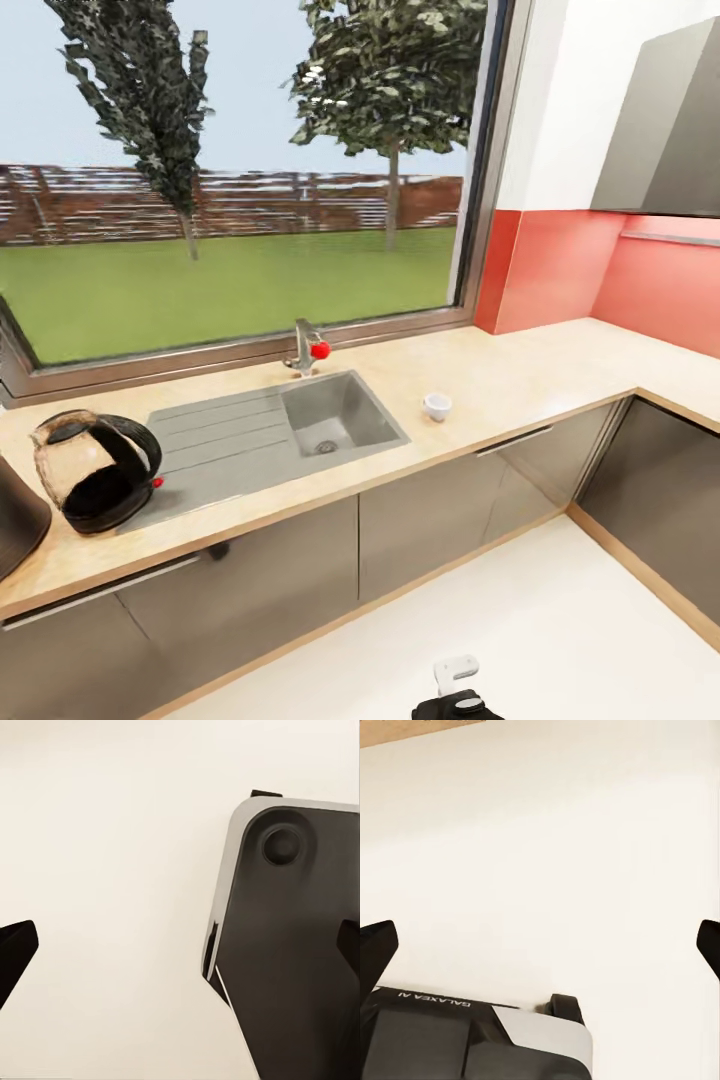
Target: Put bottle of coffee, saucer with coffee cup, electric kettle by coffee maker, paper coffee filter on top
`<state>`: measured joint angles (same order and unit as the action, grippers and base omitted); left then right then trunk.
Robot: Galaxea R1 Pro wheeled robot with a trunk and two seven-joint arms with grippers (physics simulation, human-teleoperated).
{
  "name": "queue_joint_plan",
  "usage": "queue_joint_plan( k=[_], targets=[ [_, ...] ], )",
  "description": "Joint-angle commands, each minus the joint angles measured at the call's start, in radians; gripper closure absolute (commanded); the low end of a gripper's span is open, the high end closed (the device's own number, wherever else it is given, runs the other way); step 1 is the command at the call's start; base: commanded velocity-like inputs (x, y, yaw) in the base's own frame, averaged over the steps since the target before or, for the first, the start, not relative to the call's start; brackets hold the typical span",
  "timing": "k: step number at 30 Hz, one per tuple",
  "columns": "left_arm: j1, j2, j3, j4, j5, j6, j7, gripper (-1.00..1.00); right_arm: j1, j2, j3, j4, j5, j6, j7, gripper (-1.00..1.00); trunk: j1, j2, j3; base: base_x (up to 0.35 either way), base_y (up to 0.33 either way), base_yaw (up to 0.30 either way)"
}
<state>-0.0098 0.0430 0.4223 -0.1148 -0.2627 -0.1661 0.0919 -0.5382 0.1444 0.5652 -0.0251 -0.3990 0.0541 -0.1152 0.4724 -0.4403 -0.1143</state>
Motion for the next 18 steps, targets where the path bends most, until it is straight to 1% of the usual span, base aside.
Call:
queue_joint_plan(
  k=[1, 18],
  targets=[
    [-0.001, 0.000, 0.006, 0.001, -0.010, -0.004, 0.004, -1.00, 0.000, -0.001, 0.009, -0.002, -0.008, 0.006, -0.004, -1.00, 0.001, -0.002, -0.002, 0.097, -0.310, 0.180],
    [-0.001, 0.000, 0.006, 0.001, -0.010, -0.004, 0.004, -1.00, 0.000, -0.002, 0.009, -0.002, -0.008, 0.006, -0.004, -1.00, 0.001, -0.002, 0.014, 0.088, -0.312, 0.223]
  ],
)
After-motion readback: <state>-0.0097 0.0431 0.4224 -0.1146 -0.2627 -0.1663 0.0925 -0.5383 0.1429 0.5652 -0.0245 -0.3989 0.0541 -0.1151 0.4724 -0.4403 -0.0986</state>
